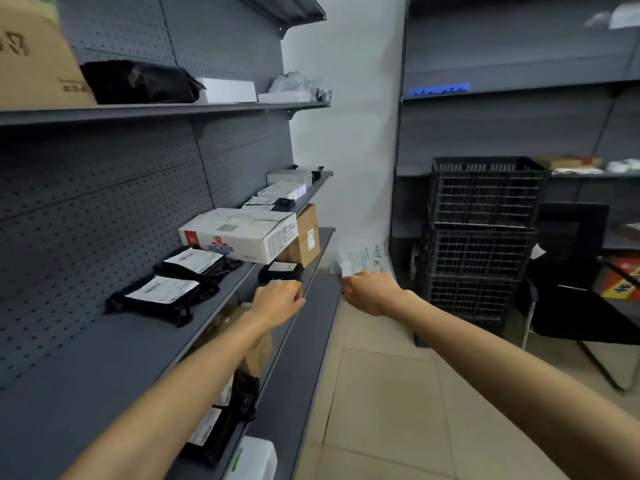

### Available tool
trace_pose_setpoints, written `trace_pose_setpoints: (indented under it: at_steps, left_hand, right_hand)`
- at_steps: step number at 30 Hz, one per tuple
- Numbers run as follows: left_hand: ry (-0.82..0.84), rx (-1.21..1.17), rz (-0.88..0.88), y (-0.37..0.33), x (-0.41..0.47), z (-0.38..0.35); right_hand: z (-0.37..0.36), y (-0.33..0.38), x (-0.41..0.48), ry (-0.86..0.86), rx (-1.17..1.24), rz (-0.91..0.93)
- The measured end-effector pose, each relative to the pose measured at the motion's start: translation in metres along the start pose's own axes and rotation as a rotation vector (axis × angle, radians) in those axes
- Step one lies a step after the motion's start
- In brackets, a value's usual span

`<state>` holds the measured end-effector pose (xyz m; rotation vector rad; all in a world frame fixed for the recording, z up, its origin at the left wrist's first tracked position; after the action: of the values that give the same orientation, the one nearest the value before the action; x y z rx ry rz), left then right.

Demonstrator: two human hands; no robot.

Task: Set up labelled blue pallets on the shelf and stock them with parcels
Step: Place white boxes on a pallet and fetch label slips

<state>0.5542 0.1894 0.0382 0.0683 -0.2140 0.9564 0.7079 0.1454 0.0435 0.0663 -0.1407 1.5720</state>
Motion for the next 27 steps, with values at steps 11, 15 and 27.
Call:
trace_pose_setpoints:
  at_steps: [11, 15, 27]
  left_hand:
    - [0.176, -0.096, 0.005, 0.023, 0.146, -0.136]
    - [0.192, -0.096, 0.059, 0.029, 0.213, -0.174]
    - [0.327, -0.141, 0.374, 0.087, 0.337, -0.281]
  right_hand:
    - [-0.106, -0.083, 0.129, 0.197, 0.002, -0.012]
    - [-0.138, -0.119, 0.208, 0.219, -0.01, 0.05]
    - [-0.243, -0.138, 0.399, 0.343, -0.024, 0.318]
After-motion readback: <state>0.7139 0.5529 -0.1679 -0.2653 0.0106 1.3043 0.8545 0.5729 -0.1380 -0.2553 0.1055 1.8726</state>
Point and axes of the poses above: each hand's wrist, its own x-axis towards the middle knuckle, its own z-axis out of the back of the hand, y = z × x, the point moved 9 cm from there along x, towards the middle knuckle, and after that the axes turned 4 degrees about -z, right-handed, at the moved point
